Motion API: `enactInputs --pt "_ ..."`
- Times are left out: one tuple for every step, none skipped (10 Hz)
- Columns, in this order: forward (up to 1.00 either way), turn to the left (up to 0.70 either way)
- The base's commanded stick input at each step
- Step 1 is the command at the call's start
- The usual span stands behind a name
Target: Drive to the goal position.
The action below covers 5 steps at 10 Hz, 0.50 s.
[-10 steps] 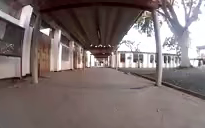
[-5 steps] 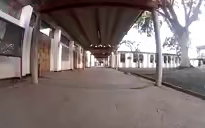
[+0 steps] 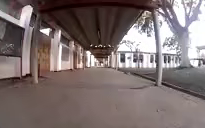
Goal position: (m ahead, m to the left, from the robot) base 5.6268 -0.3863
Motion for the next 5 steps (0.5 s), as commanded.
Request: enactInputs --pt "0.70 0.00" --pt "0.70 0.00" --pt "0.70 0.00" --pt "0.70 0.00" --pt "0.70 0.00"
